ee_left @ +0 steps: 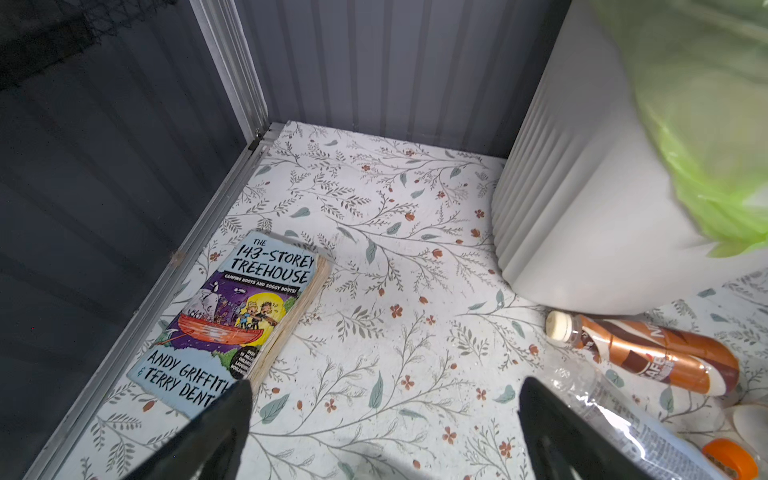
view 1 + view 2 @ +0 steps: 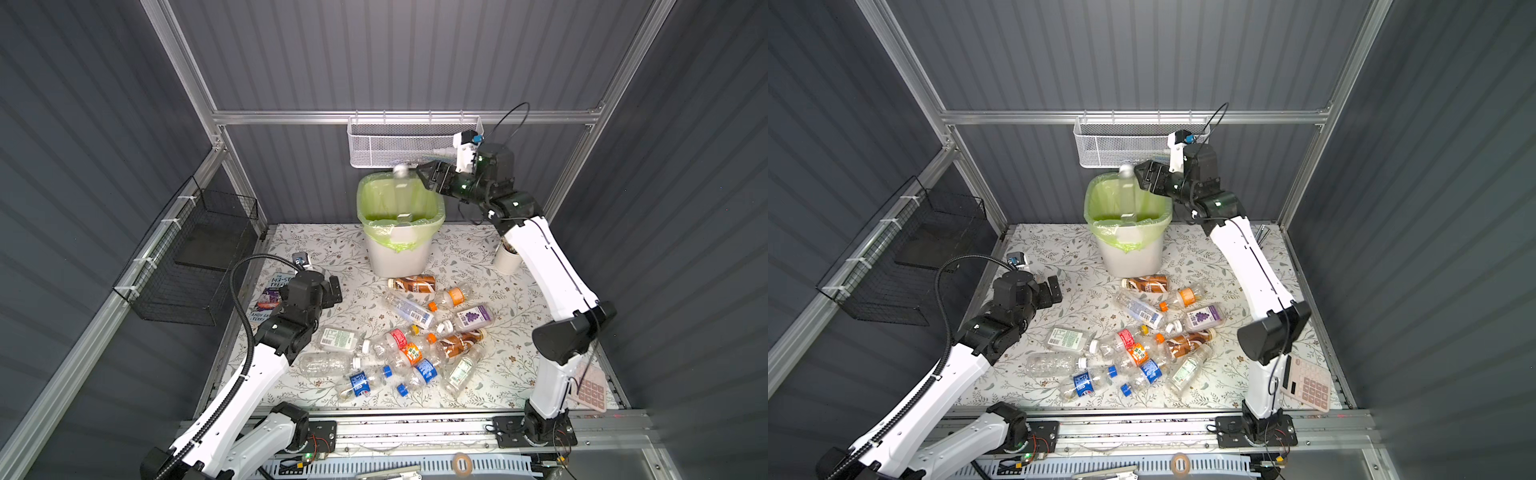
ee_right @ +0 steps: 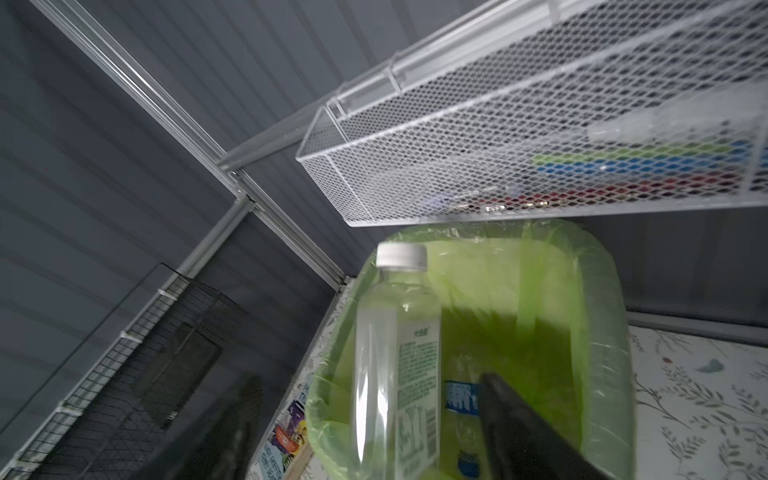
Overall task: Throw the plastic bottles in the bin
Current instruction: 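Lift the white-cap bottle with the right gripper and drop it into the bin, then grasp the clear green-label bottle with the left gripper while the right arm withdraws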
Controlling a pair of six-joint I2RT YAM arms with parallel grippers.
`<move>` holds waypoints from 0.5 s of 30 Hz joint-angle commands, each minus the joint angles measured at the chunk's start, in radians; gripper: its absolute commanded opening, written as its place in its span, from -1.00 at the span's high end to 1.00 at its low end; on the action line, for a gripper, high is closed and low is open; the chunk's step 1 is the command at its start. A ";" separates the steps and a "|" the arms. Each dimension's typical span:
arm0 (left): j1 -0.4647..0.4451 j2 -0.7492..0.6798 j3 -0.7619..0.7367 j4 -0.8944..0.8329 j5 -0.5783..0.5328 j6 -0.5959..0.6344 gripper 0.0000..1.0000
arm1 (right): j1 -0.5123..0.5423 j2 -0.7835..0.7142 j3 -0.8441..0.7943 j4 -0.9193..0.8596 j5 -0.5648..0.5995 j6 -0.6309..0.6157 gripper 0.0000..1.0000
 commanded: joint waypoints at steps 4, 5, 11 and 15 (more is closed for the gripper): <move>0.005 -0.041 0.020 -0.075 -0.015 -0.093 -1.00 | -0.020 -0.157 -0.029 -0.070 0.129 -0.092 -0.98; 0.005 -0.055 0.012 -0.077 -0.014 -0.121 -1.00 | -0.021 -0.204 -0.102 -0.031 0.143 -0.096 -0.98; 0.005 -0.110 -0.015 -0.153 -0.046 -0.275 -1.00 | -0.039 -0.495 -0.599 0.214 0.229 -0.079 -0.98; 0.005 -0.114 0.005 -0.272 -0.073 -0.379 -0.99 | -0.100 -0.644 -0.856 0.278 0.208 -0.037 -0.98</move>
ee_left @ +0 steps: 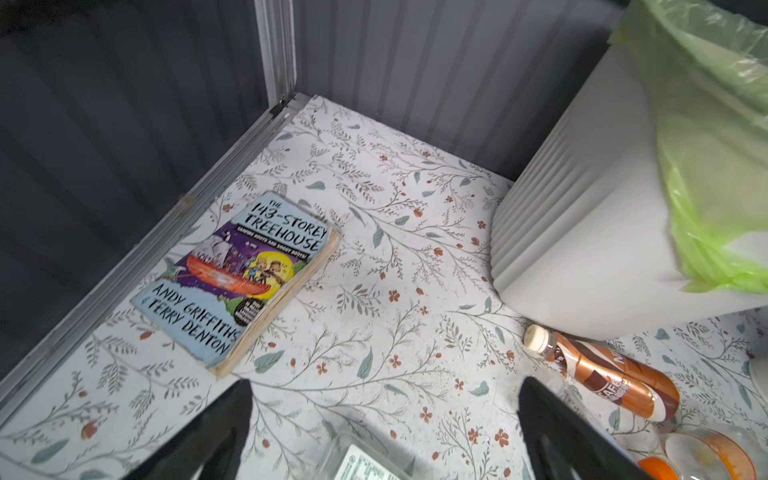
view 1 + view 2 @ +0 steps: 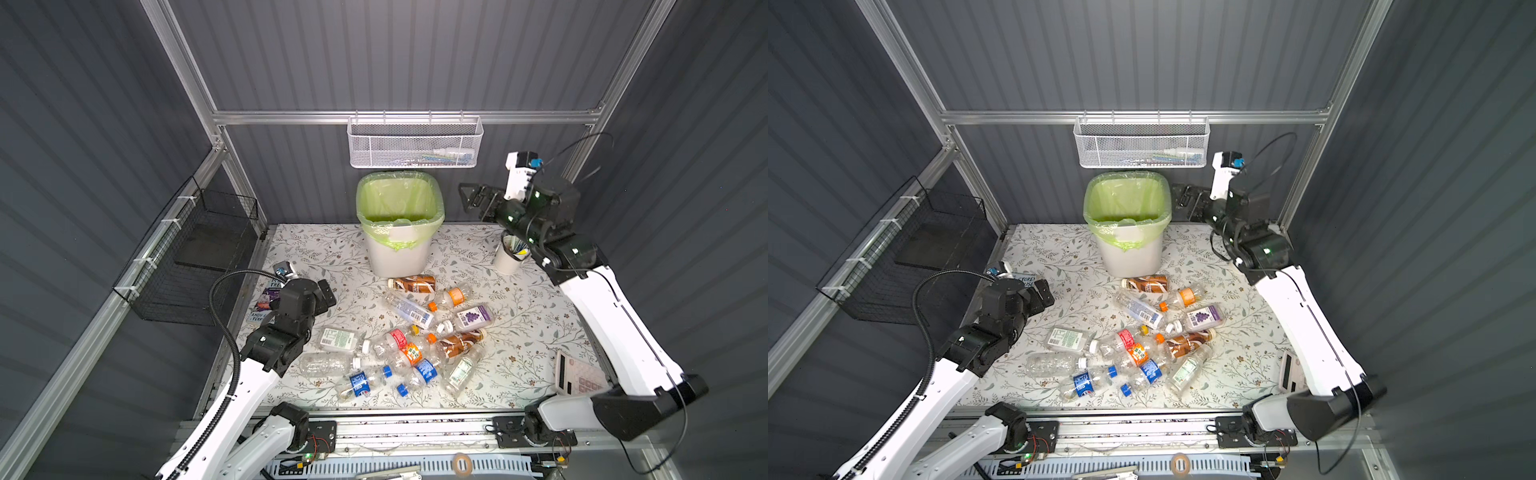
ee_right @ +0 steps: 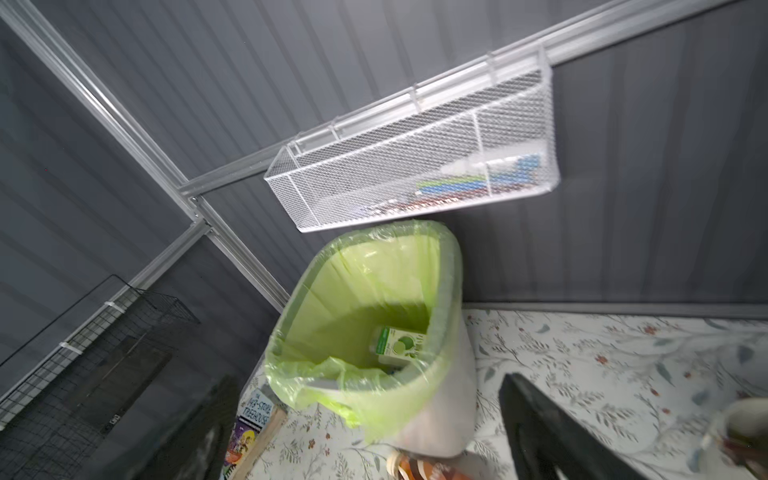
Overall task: Throw the plastic bottles in the bin
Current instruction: 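Grasp the clear green-label bottle with the left gripper while the right arm withdraws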
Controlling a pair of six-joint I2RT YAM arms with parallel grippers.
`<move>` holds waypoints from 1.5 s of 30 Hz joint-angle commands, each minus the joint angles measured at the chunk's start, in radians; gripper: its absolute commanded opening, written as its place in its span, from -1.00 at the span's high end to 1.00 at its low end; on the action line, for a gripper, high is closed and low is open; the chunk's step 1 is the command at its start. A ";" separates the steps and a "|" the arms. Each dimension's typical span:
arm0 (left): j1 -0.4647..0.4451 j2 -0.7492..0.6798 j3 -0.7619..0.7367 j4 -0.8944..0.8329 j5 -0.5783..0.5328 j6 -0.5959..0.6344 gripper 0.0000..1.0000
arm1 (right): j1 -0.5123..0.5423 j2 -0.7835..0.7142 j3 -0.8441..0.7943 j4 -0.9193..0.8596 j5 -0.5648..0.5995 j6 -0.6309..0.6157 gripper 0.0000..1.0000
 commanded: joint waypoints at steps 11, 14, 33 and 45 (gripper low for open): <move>0.004 0.036 -0.014 -0.315 0.082 -0.435 -0.99 | -0.280 -0.316 -0.694 0.131 -0.028 0.150 -0.98; 0.004 0.068 -0.035 -0.311 0.148 -0.530 -0.99 | -0.319 -0.350 -0.778 0.103 -0.031 0.154 -0.98; -0.002 0.328 -0.080 -0.163 0.317 -0.687 -0.99 | -0.442 -0.393 -0.919 0.110 -0.067 0.192 -0.98; -0.002 0.483 -0.083 -0.079 0.373 -0.676 -1.00 | -0.456 -0.404 -0.922 0.089 -0.050 0.206 -0.98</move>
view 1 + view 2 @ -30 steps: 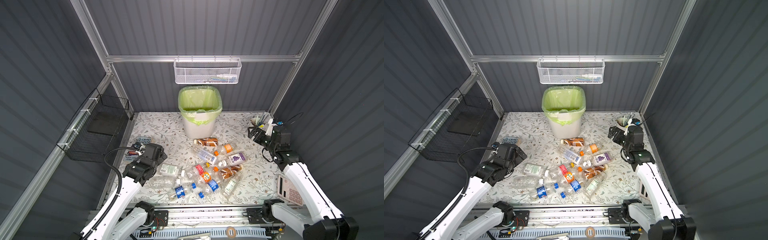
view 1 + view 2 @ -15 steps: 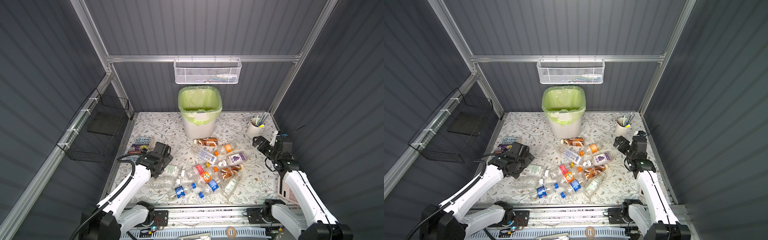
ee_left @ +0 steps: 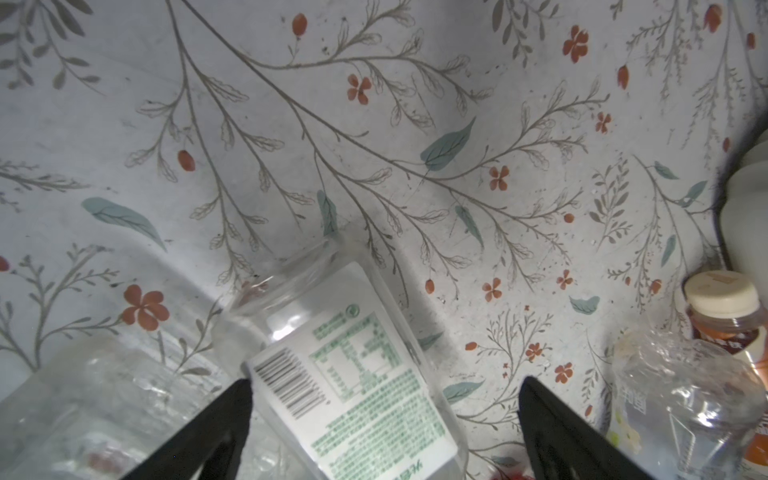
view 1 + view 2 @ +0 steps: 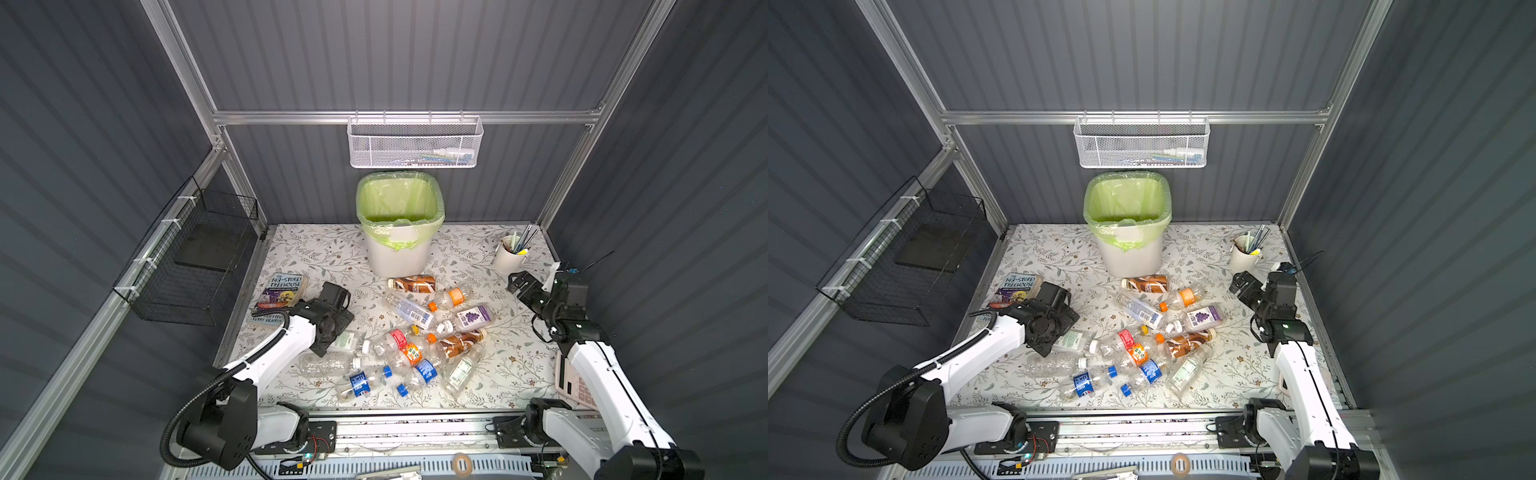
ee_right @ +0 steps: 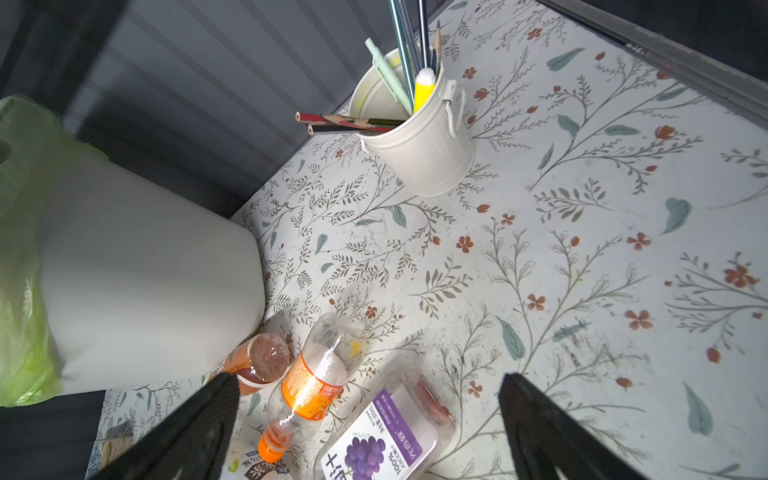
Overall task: Throw the plastic bottles in the bin
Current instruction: 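Grasp the clear green-label bottle with the left gripper while the right arm withdraws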
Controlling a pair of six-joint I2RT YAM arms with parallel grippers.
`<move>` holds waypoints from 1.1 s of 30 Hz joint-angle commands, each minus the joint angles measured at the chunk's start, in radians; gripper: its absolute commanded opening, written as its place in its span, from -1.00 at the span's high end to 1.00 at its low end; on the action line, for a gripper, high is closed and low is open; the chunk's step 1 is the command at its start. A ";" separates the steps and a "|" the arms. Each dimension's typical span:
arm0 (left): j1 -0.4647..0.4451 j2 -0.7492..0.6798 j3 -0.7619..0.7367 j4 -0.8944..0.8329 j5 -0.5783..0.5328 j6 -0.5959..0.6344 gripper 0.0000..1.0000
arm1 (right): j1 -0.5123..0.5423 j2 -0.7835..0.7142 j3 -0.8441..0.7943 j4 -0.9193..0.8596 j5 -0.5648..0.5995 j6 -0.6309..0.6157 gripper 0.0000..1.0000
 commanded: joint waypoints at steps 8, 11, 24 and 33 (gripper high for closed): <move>-0.002 0.086 -0.005 0.067 0.050 -0.005 -0.99 | -0.009 0.001 -0.004 -0.020 0.016 0.005 -0.98; -0.002 0.112 -0.002 0.082 0.052 0.000 -0.99 | -0.011 0.006 0.000 -0.022 0.015 0.000 -0.99; 0.009 0.187 0.017 0.122 0.058 0.035 -0.84 | -0.028 -0.016 -0.006 -0.045 0.019 -0.008 -0.98; 0.048 0.132 0.017 0.200 0.050 0.068 -0.40 | -0.035 -0.053 -0.008 -0.071 0.032 -0.014 -0.98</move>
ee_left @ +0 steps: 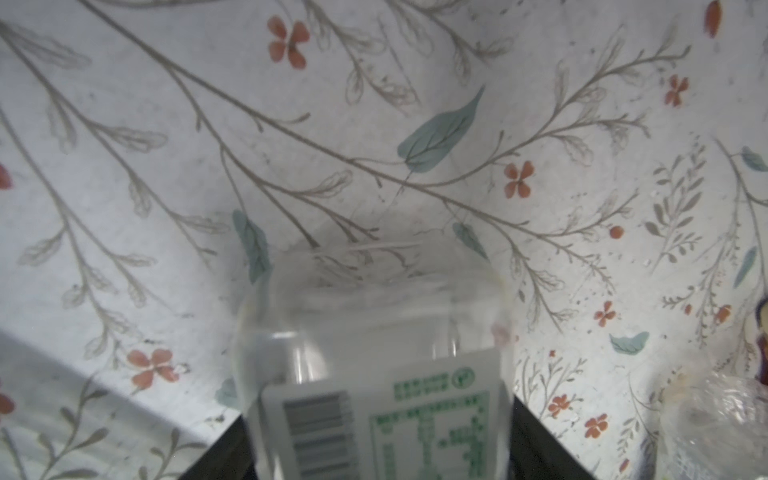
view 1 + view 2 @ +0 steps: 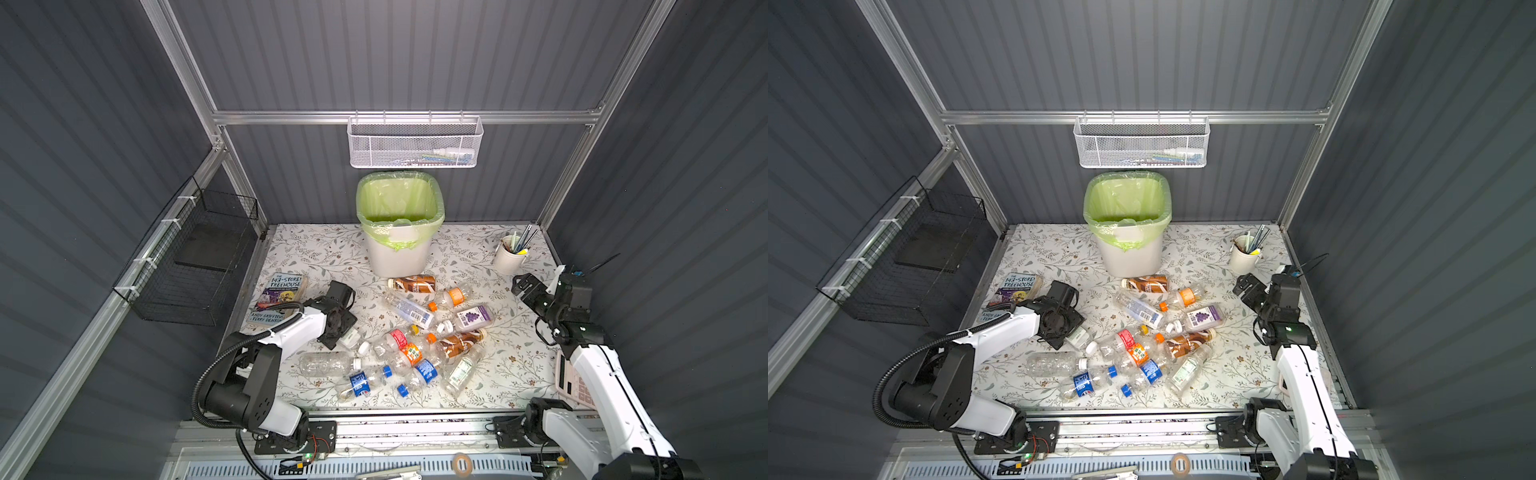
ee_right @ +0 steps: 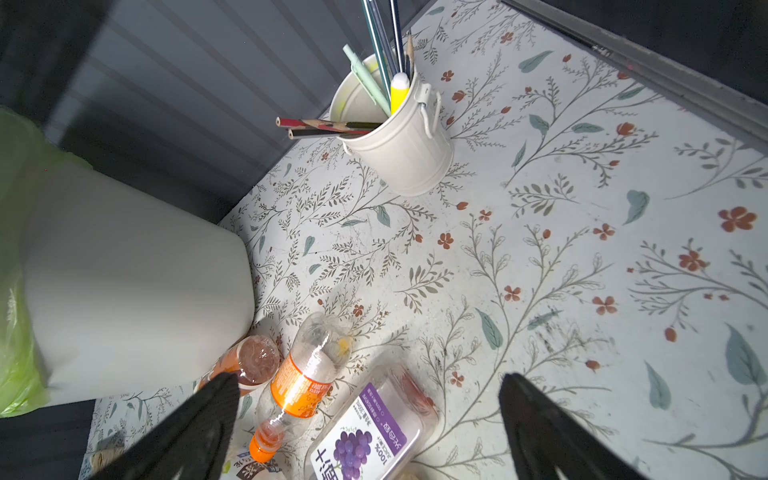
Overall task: Throw the plastic bottles in the bin
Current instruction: 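Grasp the clear green-label bottle with the left gripper while the right arm withdraws, then lift the green-label bottle with the left gripper and release it over the bin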
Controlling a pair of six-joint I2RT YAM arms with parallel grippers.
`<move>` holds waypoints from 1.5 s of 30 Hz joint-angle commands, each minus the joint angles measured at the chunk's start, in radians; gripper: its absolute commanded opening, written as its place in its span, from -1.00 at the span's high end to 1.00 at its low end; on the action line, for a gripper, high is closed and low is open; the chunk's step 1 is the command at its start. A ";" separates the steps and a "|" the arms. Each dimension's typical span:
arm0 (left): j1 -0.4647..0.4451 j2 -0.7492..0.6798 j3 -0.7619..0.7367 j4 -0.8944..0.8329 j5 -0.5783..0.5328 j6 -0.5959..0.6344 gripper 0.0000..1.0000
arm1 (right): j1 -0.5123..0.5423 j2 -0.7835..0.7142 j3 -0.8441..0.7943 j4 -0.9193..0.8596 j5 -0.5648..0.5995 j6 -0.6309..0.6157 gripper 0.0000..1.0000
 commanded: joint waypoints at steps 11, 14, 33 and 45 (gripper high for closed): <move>0.086 -0.251 0.029 0.126 -0.052 0.118 -0.22 | -0.010 -0.039 0.003 -0.044 0.024 -0.010 -0.98; 0.092 -0.351 0.066 0.199 -0.114 0.240 -0.20 | -0.011 -0.046 -0.005 -0.045 0.019 -0.005 -0.98; 0.034 0.131 0.984 0.368 0.136 0.768 -0.09 | -0.015 -0.106 -0.074 0.006 -0.083 0.077 -0.98; -0.030 0.273 1.192 0.250 0.092 0.827 -1.00 | -0.017 -0.150 -0.089 -0.081 -0.079 0.070 -0.98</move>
